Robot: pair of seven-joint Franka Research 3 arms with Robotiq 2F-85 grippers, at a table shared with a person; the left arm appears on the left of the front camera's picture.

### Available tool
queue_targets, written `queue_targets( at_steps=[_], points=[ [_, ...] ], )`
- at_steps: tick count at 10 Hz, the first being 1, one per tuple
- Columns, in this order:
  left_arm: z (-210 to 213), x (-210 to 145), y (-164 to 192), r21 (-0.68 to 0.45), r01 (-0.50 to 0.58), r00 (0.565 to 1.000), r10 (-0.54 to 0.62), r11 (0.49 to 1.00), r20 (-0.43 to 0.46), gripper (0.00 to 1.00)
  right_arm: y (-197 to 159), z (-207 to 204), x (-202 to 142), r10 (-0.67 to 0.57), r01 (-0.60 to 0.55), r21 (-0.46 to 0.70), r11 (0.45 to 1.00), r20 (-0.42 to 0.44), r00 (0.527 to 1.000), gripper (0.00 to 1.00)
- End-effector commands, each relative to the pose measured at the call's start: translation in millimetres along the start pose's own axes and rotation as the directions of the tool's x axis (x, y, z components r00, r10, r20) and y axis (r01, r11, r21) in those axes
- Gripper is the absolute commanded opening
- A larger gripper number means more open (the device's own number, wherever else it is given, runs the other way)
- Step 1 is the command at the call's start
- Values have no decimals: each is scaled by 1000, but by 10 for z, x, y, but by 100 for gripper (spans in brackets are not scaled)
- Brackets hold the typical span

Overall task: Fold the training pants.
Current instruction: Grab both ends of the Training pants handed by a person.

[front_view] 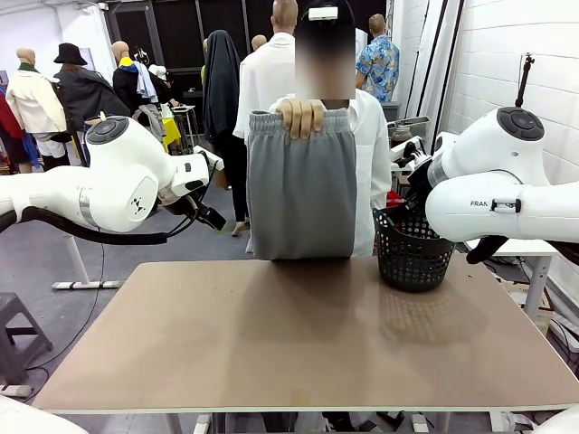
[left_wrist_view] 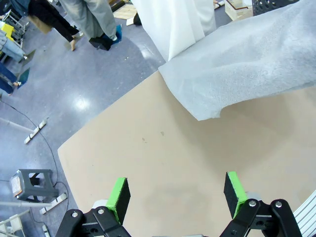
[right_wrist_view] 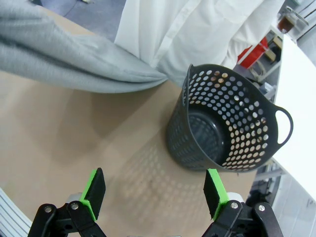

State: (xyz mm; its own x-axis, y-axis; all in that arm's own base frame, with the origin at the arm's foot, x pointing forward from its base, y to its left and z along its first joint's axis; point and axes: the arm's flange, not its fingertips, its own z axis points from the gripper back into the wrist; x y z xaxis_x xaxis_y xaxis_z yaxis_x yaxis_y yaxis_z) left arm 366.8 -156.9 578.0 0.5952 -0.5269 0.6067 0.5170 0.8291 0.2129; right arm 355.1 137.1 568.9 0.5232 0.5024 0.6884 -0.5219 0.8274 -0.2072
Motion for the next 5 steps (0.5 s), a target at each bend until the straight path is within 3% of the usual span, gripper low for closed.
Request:
queue_targets(
  at_steps=[1,5],
  points=[
    [-1,2,14,-9,5,1000,-5,1000,3,100,-4,-22,-6,-1,1,1,1000,-4,1000,100],
    [-1,2,14,-9,5,1000,-5,1000,3,100,-4,-22,-6,-1,1,1,1000,-4,1000,100]
  ],
)
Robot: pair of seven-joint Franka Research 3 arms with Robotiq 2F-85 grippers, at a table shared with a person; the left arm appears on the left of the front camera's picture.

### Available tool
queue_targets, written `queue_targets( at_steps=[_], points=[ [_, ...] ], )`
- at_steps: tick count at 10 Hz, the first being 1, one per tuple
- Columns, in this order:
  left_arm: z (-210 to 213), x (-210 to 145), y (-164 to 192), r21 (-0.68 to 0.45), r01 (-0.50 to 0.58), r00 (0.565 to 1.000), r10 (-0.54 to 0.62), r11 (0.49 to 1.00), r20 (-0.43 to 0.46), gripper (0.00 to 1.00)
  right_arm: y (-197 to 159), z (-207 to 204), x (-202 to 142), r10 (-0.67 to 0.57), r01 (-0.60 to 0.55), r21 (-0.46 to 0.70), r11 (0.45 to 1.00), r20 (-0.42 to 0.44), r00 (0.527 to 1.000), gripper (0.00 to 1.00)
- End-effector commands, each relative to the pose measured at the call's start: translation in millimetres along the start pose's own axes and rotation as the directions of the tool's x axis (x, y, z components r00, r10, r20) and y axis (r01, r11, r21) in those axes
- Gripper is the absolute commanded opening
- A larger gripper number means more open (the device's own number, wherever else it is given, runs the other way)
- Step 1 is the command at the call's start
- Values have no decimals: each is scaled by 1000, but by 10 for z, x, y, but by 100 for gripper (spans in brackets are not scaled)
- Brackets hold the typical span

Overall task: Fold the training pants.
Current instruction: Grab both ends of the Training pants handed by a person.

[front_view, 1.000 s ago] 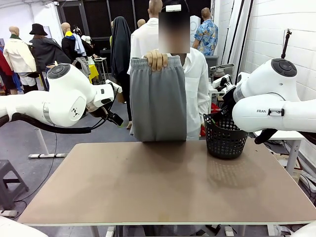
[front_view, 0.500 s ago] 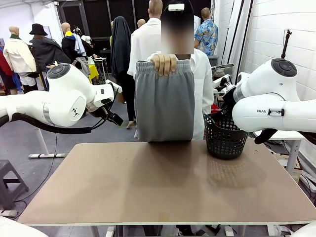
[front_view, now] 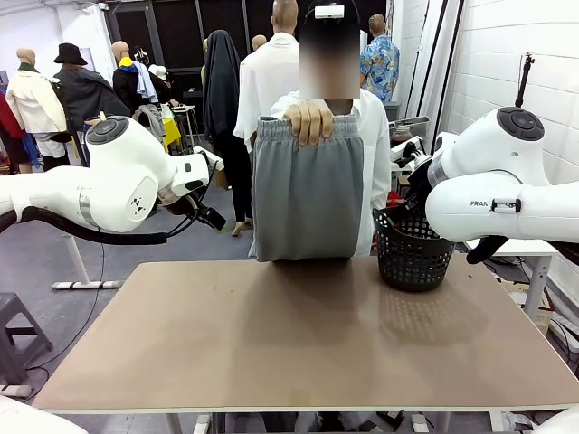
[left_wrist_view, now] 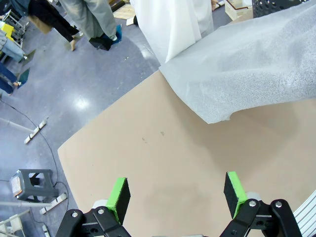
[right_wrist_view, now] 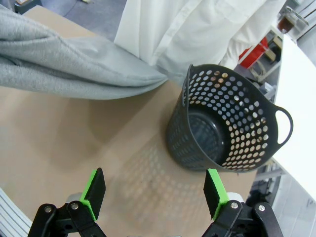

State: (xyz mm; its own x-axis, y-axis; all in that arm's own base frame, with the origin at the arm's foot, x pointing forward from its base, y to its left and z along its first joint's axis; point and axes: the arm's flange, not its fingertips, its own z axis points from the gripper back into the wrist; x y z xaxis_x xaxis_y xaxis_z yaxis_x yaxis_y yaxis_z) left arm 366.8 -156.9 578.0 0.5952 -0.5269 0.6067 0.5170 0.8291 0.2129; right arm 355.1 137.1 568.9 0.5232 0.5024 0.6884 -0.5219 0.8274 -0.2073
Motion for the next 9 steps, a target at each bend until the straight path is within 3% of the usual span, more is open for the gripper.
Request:
queue_targets(
  at_steps=[1,8,9],
  points=[
    [-1,2,14,-9,5,1000,-5,1000,3,100,-4,-22,-6,-1,1,1,1000,-4,1000,100],
    [0,0,0,0,0,1000,0,1000,0,100,0,0,0,0,0,0,1000,0,1000,100],
    [44,0,7,-12,72,997,-72,997,-27,100,-28,38,62,62,-62,14,998,2,998,100]
  ],
)
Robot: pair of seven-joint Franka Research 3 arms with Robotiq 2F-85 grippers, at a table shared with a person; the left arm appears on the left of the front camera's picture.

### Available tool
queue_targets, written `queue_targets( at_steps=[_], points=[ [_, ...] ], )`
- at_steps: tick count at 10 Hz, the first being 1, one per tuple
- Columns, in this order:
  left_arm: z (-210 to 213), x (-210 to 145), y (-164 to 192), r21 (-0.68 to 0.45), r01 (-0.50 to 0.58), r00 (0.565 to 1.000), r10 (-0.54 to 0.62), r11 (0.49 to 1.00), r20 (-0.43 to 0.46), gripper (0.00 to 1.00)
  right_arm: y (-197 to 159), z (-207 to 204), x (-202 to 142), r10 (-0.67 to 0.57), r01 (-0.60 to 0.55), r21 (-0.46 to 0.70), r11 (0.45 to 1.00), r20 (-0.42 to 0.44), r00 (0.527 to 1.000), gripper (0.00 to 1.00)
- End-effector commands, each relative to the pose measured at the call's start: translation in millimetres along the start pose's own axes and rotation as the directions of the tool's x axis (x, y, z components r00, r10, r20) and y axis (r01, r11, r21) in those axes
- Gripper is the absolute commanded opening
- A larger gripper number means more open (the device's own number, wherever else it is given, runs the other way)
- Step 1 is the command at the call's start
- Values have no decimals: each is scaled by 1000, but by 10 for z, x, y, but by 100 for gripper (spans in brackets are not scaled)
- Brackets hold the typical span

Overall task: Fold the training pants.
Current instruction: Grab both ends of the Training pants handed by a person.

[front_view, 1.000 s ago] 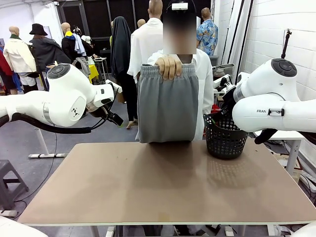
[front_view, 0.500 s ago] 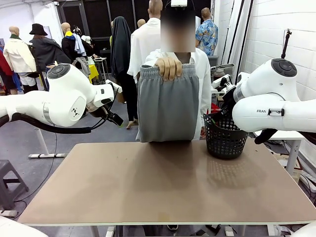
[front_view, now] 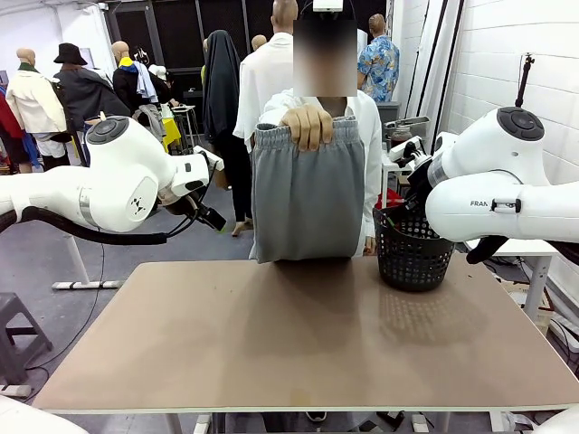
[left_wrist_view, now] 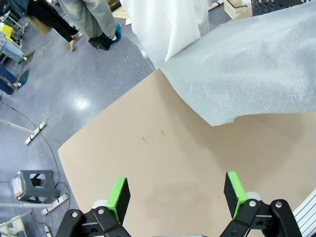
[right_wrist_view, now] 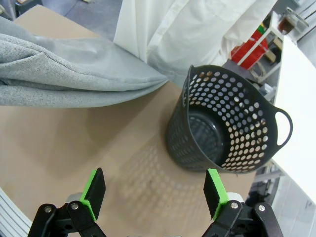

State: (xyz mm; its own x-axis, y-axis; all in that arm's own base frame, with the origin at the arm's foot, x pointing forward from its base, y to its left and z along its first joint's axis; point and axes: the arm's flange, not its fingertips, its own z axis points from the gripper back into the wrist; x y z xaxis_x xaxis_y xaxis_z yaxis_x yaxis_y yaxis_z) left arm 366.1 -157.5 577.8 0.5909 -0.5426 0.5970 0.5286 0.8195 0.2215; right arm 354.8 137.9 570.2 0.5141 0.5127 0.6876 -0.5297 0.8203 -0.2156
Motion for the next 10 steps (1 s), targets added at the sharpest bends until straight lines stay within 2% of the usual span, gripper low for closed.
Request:
queue_targets(
  at_steps=[1,3,4,6,9,10],
  points=[
    [101,-11,34,-55,150,987,-153,987,-42,100,-73,71,86,124,-123,71,990,-11,992,100],
    [196,-33,76,-126,314,944,-324,941,-67,100,-153,116,68,293,-286,141,948,-32,956,100],
    [223,-29,107,-136,362,927,-371,922,-52,100,-186,129,71,356,-347,142,927,-38,934,100],
    [232,-9,166,-147,456,887,-461,878,0,100,-228,108,93,460,-456,164,875,11,888,100],
    [149,32,247,-206,545,837,-541,813,80,100,-233,39,115,556,-552,224,803,51,829,100],
    [154,42,244,-269,599,797,-593,754,112,100,-227,75,105,564,-560,217,800,47,824,100]
  ],
)
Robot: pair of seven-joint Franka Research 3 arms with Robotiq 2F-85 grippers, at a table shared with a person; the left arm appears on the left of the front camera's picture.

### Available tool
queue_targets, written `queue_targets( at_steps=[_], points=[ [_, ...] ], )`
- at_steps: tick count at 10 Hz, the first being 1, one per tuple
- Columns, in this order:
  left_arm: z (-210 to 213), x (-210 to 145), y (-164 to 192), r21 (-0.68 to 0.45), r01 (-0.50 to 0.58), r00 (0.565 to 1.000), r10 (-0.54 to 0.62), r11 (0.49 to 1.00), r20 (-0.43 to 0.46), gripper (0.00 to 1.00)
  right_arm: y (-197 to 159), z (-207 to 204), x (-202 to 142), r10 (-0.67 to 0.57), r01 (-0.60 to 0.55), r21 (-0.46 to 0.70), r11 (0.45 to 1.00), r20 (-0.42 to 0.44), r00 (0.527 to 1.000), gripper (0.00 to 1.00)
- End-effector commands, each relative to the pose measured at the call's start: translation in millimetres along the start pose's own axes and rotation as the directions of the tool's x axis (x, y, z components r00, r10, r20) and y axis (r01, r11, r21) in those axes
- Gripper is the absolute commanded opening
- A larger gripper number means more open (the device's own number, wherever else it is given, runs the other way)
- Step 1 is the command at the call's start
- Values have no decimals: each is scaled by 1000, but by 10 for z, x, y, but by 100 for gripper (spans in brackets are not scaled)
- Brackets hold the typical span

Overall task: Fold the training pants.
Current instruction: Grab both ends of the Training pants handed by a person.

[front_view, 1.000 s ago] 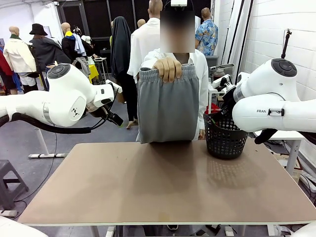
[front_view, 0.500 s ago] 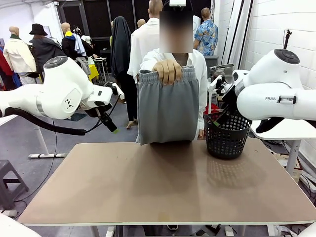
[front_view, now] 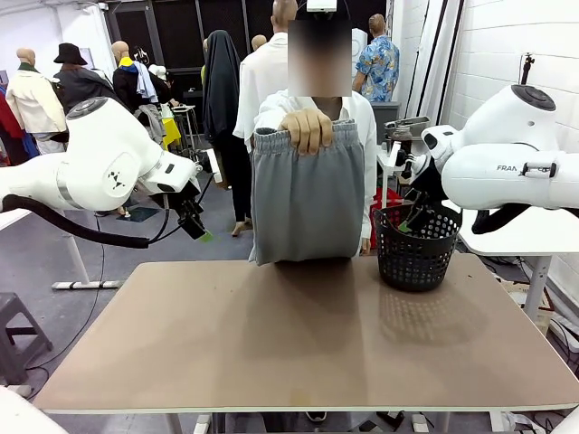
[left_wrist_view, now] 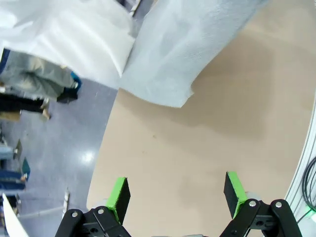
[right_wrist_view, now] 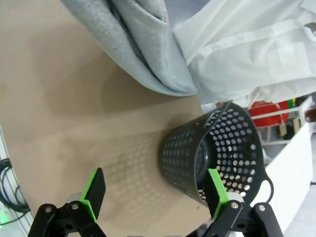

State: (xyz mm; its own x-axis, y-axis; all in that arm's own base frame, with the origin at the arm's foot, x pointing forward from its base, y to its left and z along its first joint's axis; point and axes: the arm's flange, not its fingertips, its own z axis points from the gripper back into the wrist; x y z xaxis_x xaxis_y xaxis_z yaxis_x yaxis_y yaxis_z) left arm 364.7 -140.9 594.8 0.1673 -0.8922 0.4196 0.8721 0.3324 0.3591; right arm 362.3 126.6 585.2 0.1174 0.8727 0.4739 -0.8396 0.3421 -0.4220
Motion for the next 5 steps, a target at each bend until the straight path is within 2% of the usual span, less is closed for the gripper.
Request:
queue_targets(
  at_steps=[1,5],
  points=[
    [35,6,-5,35,-46,999,47,998,-24,100,-6,13,0,-25,25,-7,1000,1,1000,100],
    [12,-10,8,13,-18,1000,18,1000,-11,100,-10,15,-12,-4,4,-9,1000,-7,1000,100]
  ],
)
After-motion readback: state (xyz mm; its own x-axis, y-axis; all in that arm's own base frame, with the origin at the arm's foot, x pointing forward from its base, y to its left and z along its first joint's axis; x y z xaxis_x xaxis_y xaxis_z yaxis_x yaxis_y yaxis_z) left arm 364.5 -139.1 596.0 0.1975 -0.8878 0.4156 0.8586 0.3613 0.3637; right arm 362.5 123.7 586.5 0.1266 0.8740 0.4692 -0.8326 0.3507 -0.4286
